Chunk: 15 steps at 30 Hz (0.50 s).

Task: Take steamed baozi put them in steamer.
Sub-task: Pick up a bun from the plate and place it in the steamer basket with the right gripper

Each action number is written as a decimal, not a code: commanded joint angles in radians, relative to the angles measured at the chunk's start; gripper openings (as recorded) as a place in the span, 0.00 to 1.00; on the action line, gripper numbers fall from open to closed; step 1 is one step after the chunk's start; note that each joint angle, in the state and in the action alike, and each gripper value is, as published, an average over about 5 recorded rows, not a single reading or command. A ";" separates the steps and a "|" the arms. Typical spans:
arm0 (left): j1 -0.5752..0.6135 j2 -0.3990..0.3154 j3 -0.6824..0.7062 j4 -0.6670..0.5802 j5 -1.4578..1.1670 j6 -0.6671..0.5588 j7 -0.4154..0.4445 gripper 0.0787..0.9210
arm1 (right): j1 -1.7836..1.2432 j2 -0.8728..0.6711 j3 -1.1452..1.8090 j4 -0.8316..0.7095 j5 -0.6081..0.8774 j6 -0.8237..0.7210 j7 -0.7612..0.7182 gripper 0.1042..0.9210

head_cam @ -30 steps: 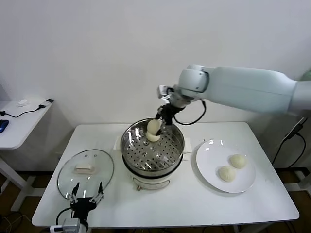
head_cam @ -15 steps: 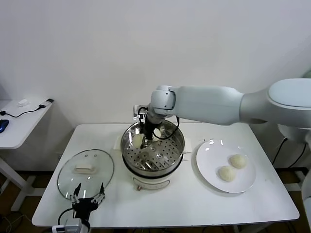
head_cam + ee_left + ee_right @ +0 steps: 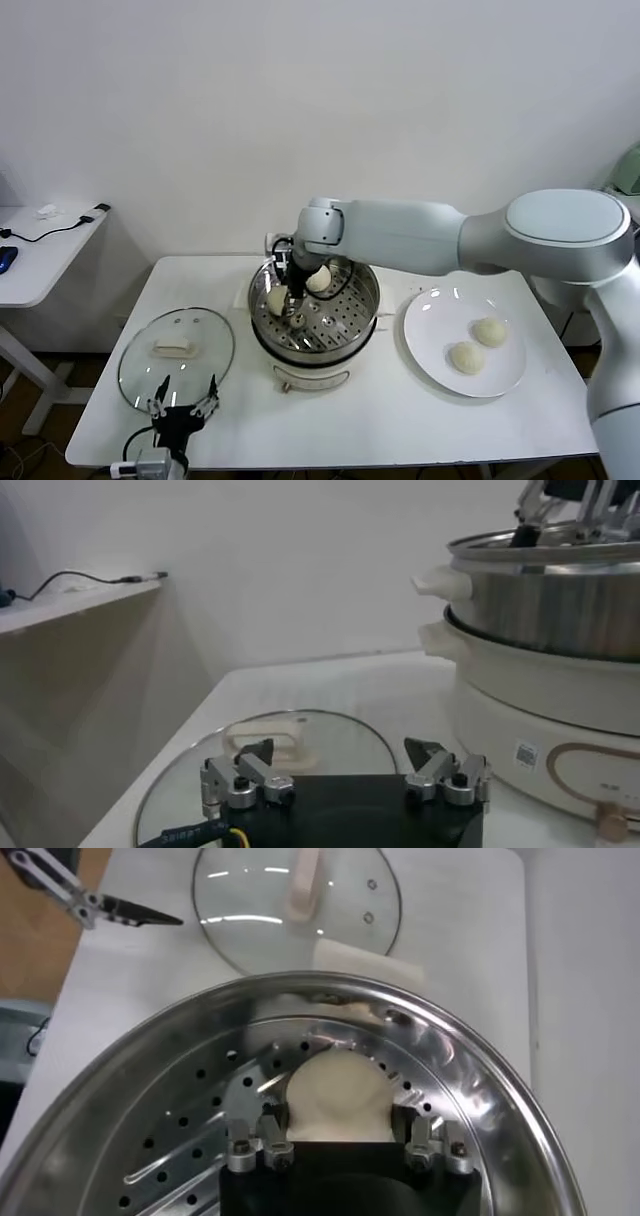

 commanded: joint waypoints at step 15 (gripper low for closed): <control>0.009 -0.006 -0.001 -0.016 0.008 0.001 0.001 0.88 | 0.259 -0.297 0.047 0.084 -0.087 0.224 -0.314 0.88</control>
